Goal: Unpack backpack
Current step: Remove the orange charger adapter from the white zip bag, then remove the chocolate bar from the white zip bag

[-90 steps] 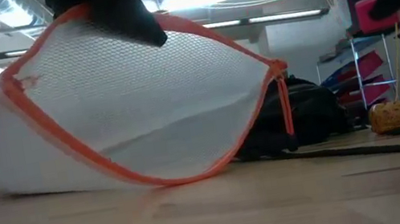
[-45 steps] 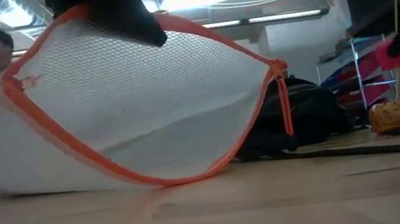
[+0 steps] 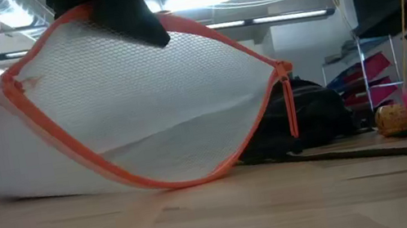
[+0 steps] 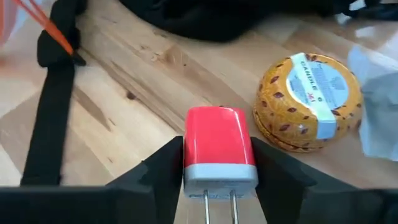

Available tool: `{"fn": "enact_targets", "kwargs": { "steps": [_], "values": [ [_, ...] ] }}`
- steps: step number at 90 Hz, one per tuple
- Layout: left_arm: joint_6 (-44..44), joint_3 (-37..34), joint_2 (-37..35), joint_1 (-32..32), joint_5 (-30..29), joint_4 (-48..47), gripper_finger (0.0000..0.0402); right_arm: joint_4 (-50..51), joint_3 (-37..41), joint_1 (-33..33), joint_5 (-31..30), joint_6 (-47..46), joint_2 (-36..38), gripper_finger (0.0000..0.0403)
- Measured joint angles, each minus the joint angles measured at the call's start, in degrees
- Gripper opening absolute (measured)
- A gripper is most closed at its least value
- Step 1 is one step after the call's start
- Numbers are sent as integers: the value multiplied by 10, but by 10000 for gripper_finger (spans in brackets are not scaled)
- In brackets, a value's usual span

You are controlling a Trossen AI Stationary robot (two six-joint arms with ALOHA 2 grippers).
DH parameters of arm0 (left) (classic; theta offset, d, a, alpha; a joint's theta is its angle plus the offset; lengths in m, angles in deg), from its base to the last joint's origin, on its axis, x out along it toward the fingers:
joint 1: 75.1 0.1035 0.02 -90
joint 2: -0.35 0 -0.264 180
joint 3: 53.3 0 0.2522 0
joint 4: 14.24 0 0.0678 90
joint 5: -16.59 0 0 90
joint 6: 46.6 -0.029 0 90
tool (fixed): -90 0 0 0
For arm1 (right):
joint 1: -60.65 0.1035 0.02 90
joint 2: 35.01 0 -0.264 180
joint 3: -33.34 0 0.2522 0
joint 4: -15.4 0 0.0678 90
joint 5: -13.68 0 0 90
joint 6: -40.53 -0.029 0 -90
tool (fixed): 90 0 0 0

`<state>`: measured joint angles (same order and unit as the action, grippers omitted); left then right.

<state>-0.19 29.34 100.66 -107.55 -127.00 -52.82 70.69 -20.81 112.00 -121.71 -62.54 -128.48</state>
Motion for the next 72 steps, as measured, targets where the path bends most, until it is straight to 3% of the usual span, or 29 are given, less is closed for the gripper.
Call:
{"fn": "enact_targets", "kwargs": {
  "steps": [24,57,64,72],
  "values": [
    [-2,0,0,0,0,0,0,-10,0,0,-6,34,0,210],
    [-3,0,0,3,0,2,0,16,-111,-13,-249,222,4,218],
    [-3,0,0,2,0,2,0,-20,-135,-30,-252,280,4,218],
    [-3,0,0,3,0,3,0,-99,-146,-57,-203,391,4,218]
  ]
}}
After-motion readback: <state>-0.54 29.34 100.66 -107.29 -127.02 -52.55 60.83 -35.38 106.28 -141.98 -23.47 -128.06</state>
